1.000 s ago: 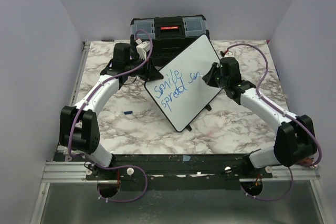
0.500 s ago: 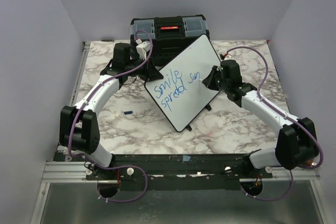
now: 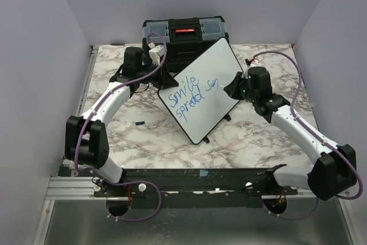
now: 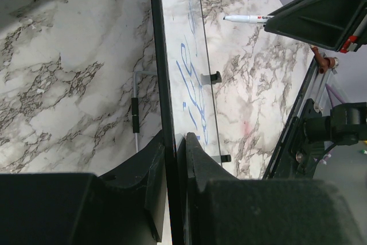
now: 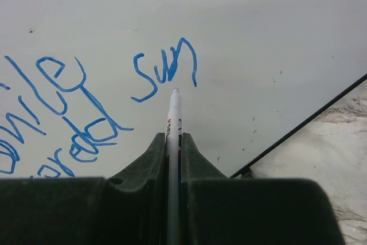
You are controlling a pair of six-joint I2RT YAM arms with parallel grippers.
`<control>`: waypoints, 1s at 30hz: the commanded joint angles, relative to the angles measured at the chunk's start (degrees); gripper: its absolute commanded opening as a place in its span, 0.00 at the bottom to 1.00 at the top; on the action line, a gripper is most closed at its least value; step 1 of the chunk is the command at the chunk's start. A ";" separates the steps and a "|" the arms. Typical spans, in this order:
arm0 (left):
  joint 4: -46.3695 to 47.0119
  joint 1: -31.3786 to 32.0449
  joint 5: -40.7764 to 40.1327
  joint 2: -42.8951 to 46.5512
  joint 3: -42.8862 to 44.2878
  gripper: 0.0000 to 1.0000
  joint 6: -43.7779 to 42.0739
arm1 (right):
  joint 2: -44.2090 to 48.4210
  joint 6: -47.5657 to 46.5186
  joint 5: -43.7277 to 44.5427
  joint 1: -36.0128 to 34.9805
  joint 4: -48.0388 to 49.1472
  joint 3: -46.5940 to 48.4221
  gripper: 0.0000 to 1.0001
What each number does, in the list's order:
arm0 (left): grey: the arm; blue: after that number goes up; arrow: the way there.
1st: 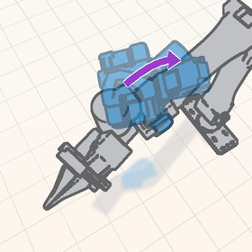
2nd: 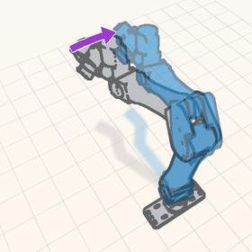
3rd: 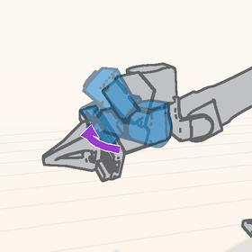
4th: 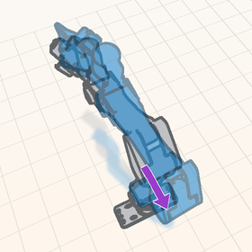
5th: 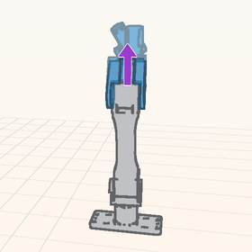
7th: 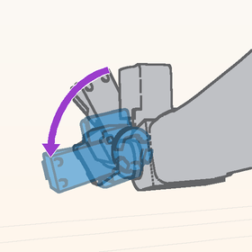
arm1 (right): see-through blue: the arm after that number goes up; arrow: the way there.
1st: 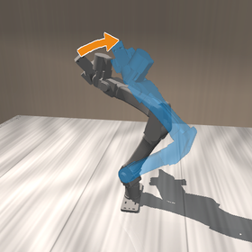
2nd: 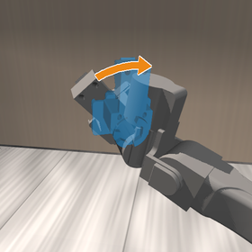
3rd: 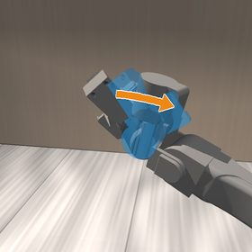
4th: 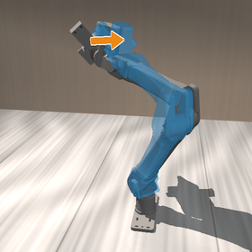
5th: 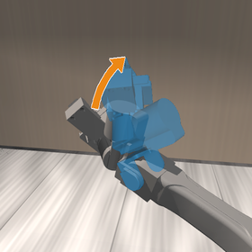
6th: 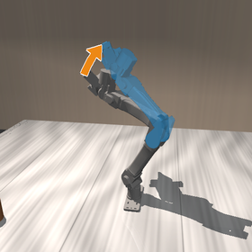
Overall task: Write a sentence on the whiteboard
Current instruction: Write a sentence on the whiteboard stand.
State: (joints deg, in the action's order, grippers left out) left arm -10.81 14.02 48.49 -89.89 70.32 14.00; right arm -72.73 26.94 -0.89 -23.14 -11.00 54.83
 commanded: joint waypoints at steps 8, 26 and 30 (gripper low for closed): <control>5.62 0.39 -0.21 2.56 0.08 0.00 -4.60 | 3.17 -0.54 5.66 -0.08 0.01 -4.36 0.01; 5.53 0.46 -0.33 2.49 0.15 0.00 -4.34 | -3.17 2.40 4.15 3.14 6.20 -1.68 0.01; 5.45 0.48 -0.29 2.51 0.08 0.00 -4.49 | -4.30 2.72 4.27 3.38 7.26 -0.49 0.01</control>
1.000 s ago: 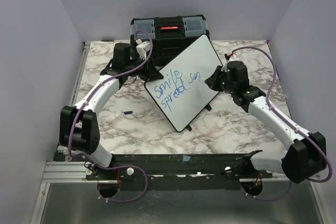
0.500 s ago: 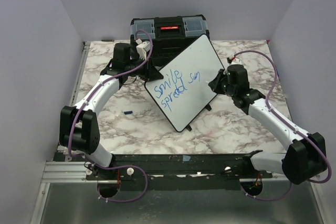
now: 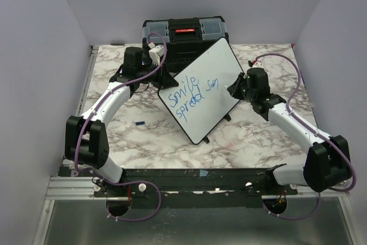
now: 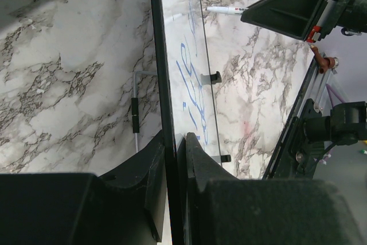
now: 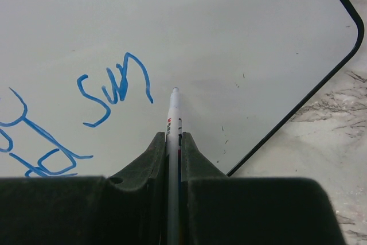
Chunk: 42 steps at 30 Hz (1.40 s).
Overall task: Write a sentence on the whiteboard
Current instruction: Write a sentence on the whiteboard stand.
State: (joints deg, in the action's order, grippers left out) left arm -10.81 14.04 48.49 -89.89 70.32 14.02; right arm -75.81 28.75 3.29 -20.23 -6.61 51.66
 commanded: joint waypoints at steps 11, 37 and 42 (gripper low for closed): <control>5.45 0.46 -0.31 2.86 -0.06 0.00 -4.62 | -5.53 1.31 -0.17 1.77 4.85 5.72 0.01; 5.17 0.46 -0.24 2.27 0.34 0.00 -4.70 | -8.72 -0.78 -11.87 2.17 5.03 6.06 0.01; 5.10 0.46 -0.36 2.40 0.29 0.00 -4.70 | -7.67 -0.72 -12.26 2.12 4.55 4.32 0.01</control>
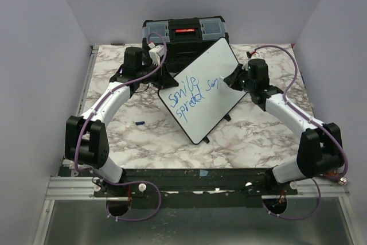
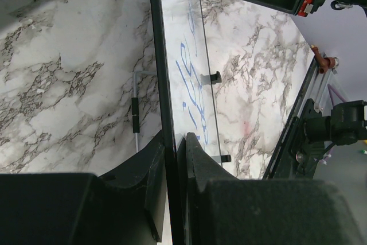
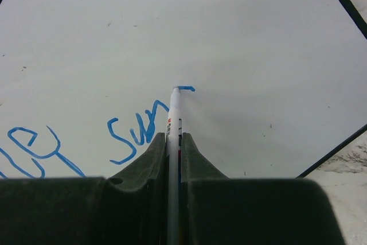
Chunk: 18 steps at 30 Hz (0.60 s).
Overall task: Write a sentence on the whiteboard
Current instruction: Write a sentence on the whiteboard stand.
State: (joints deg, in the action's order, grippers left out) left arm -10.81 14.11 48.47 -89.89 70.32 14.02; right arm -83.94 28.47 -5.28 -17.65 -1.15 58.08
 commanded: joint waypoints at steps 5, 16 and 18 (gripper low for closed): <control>4.98 0.39 -0.39 2.44 0.34 0.00 -4.78 | 1.97 -0.89 -3.58 -0.46 -1.81 -3.98 0.01; 4.92 0.39 -0.44 2.44 0.33 0.00 -4.72 | 2.58 -1.39 3.28 -0.46 -5.06 -4.98 0.01; 4.92 0.39 -0.47 2.44 0.34 0.00 -4.79 | 2.71 -1.39 3.43 -0.45 -5.48 -5.17 0.01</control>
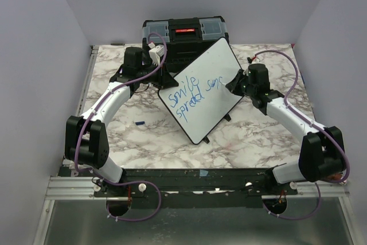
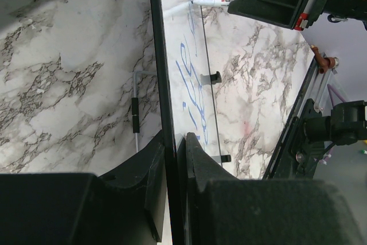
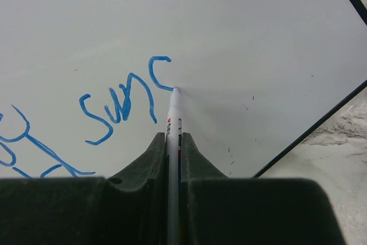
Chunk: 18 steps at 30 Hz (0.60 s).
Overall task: Write a sentence on the whiteboard
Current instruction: Write a sentence on the whiteboard stand.
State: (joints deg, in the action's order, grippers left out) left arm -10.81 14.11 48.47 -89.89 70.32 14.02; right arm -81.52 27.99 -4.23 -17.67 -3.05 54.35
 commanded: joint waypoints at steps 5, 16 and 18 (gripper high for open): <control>5.01 0.39 -0.43 2.25 0.43 0.00 -4.71 | 0.84 -0.41 0.17 -0.39 -3.56 -2.65 0.01; 5.05 0.40 -0.44 2.19 0.43 0.00 -4.70 | 1.22 -0.49 -9.11 -0.43 0.21 -3.96 0.01; 5.03 0.39 -0.43 2.24 0.43 0.00 -4.70 | 1.88 -0.52 -8.84 -0.42 0.41 -3.33 0.01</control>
State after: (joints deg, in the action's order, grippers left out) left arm -10.81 14.11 48.47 -89.89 70.32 14.02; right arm -79.79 27.90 -7.81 -17.41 -2.55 51.35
